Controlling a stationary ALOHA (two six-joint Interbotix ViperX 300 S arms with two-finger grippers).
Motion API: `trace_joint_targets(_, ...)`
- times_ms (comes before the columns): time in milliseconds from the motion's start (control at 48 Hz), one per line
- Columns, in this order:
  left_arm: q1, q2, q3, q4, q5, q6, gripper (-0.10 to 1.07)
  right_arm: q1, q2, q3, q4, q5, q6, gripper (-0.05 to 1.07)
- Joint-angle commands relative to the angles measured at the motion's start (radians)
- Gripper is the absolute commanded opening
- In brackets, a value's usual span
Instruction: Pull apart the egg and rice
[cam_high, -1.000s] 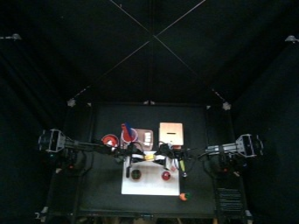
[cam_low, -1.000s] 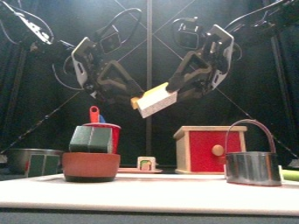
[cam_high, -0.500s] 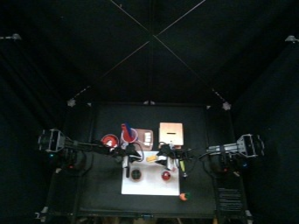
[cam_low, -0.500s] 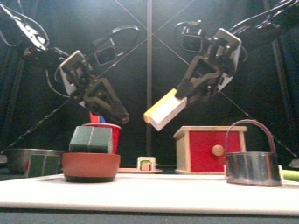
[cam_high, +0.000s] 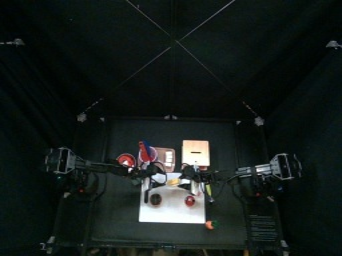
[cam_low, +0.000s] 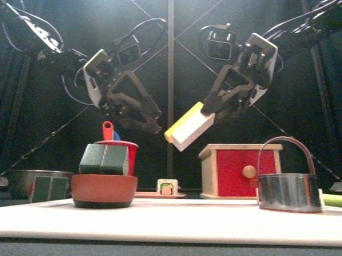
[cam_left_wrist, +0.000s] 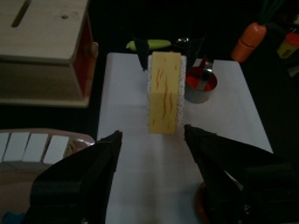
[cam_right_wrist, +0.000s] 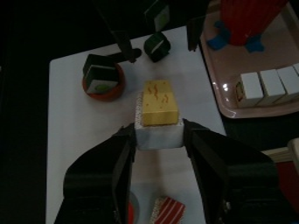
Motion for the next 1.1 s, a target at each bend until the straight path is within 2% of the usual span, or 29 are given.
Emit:
trace_joint_targets(0, 0.003, 0.008, -0.043, -0.002, -0.011, 0.000, 0.95, 0.002, -0.005, -0.038, -0.002, -0.011, -0.002, 0.60)
trace_joint_targets(229, 0.002, 0.084, -0.129, 0.014, -0.037, 0.002, 0.94, 0.003, 0.023, -0.061, -0.005, -0.012, -0.006, 0.60)
trace_joint_targets(438, -0.003, 0.137, -0.176, 0.051, -0.037, 0.002, 0.94, 0.005, 0.028, -0.063, -0.006, -0.012, -0.008, 0.60)
trace_joint_targets(1083, -0.005, 0.173, -0.198, 0.048, -0.037, 0.000, 0.90, 0.005, 0.026, -0.067, -0.006, -0.012, -0.009, 0.60)
